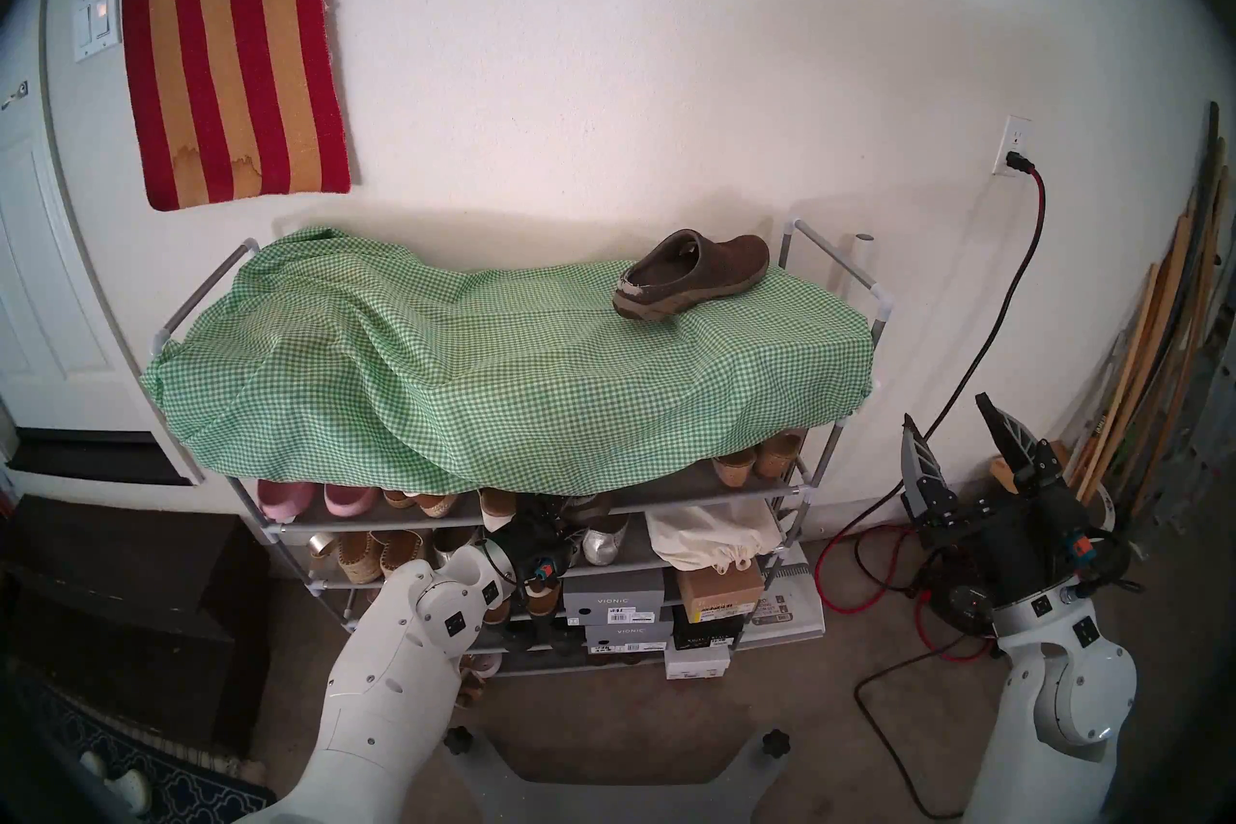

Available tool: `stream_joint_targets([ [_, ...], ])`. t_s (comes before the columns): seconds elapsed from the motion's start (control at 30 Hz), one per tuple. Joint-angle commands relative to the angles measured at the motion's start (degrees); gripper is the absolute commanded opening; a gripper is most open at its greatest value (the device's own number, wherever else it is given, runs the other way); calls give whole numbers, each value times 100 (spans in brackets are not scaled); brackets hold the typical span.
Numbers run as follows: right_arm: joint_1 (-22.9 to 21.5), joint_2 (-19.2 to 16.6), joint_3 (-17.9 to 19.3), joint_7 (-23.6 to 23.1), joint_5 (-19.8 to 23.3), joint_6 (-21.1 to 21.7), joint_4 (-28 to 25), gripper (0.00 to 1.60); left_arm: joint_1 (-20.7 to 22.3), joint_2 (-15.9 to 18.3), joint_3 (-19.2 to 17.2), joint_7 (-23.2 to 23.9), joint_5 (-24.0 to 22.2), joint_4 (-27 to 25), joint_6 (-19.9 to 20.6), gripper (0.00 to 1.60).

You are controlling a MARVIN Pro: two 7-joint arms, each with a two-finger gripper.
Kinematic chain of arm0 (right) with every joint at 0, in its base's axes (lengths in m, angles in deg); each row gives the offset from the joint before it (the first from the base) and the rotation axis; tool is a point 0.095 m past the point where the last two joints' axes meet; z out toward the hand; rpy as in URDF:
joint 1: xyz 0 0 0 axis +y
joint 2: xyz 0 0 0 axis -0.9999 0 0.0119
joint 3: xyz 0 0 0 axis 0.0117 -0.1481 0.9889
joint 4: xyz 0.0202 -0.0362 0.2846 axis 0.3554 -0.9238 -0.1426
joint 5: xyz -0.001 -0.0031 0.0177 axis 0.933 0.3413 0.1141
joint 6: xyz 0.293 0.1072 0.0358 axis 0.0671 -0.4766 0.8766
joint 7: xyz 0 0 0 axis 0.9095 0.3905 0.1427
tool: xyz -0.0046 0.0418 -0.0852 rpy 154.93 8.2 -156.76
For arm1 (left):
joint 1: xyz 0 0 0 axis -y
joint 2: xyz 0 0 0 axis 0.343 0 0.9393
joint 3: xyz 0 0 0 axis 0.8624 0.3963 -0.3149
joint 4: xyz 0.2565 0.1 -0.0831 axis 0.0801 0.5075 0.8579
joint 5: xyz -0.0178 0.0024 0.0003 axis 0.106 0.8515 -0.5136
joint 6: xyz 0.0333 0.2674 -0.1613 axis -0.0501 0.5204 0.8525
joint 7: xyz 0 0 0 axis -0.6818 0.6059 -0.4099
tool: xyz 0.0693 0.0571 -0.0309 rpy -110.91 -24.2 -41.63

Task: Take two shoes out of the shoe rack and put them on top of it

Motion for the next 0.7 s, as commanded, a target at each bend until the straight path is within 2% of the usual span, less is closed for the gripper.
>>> stream_joint_targets([
  [0.0, -16, -14, -25, -12, -8, 3, -23, 160, -118, 47, -36, 158, -214, -17, -193, 0],
  [0.2, -16, -14, -24, -13, -8, 3, -22, 160, -282, 90, -180, 487, -681, -304, -450, 0],
  [0.4, -17, -13, -24, -13, -7, 1, -22, 160, -607, 139, -330, 1015, -1184, -1037, -503, 0],
  [0.6, -16, -12, -23, -12, -6, -1, -21, 160, -782, 251, -454, 1397, -1717, -1391, -711, 0],
  [0.67, -16, -11, -23, -12, -5, -1, -21, 160, -961, 313, -497, 1567, -1858, -1708, -704, 0],
])
